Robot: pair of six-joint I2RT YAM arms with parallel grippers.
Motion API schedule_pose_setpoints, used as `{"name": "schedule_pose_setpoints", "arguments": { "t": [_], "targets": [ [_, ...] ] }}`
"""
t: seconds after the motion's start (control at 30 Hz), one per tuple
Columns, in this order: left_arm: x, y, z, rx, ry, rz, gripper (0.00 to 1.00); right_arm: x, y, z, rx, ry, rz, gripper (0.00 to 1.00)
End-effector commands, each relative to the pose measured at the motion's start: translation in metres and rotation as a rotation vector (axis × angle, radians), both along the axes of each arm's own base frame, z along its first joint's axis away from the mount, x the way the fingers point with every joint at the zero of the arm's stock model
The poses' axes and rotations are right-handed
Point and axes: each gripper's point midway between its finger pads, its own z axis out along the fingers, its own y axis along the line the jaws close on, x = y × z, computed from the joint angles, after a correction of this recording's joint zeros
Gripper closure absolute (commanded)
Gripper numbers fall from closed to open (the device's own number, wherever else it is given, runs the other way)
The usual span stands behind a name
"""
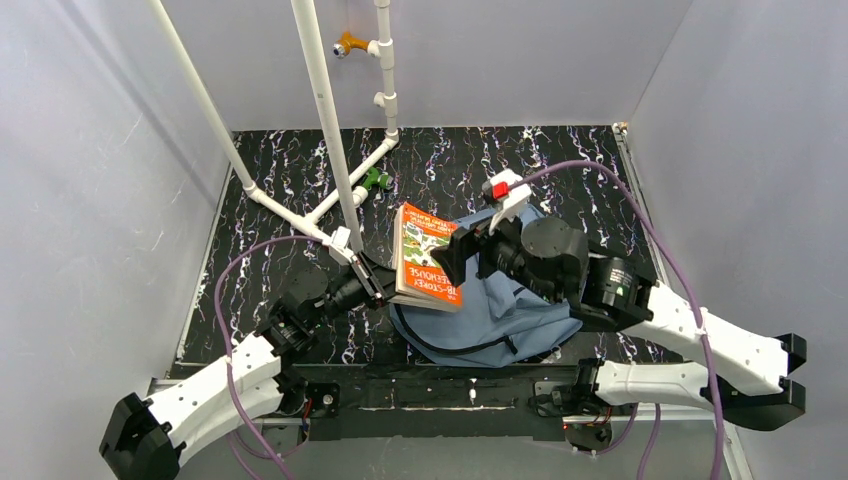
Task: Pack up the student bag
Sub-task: Pick up the book from the center of the board.
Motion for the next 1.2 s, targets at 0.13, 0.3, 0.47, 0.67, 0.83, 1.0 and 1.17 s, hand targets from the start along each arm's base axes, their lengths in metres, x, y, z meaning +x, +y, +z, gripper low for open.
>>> {"name": "schedule_pose_setpoints", "arguments": {
  "t": [0.13, 0.3, 0.47, 0.67, 0.83, 1.0, 1.17],
  "targets": [
    [-0.025, -0.003, 0.062, -0.106, -0.219, -0.170, 1.00, 0.038, -0.007, -0.006, 0.097, 0.202, 0.054, 0.02],
    [-0.040, -0.008, 0.087, -0.146, -0.292, -0.269, 1.00, 0.066, -0.020, -0.032, 0.230, 0.467, 0.151, 0.02],
    [-0.051, -0.004, 0.106, -0.155, -0.395, -0.303, 1.00, 0.072, -0.031, -0.053, 0.398, 0.591, 0.226, 0.02],
    [-0.065, -0.006, 0.120, -0.159, -0.486, -0.384, 1.00, 0.055, -0.019, -0.061, 0.532, 0.702, 0.363, 0.02],
    [-0.075, -0.008, 0.126, -0.147, -0.546, -0.461, 1.00, 0.038, -0.018, -0.036, 0.644, 0.682, 0.497, 0.02],
    [-0.073, -0.008, 0.127, -0.126, -0.582, -0.491, 1.00, 0.023, -0.021, -0.029, 0.702, 0.699, 0.569, 0.18],
    [-0.054, 0.002, 0.124, -0.101, -0.543, -0.480, 1.00, 0.013, -0.025, -0.014, 0.733, 0.640, 0.617, 0.33]
  ]
}}
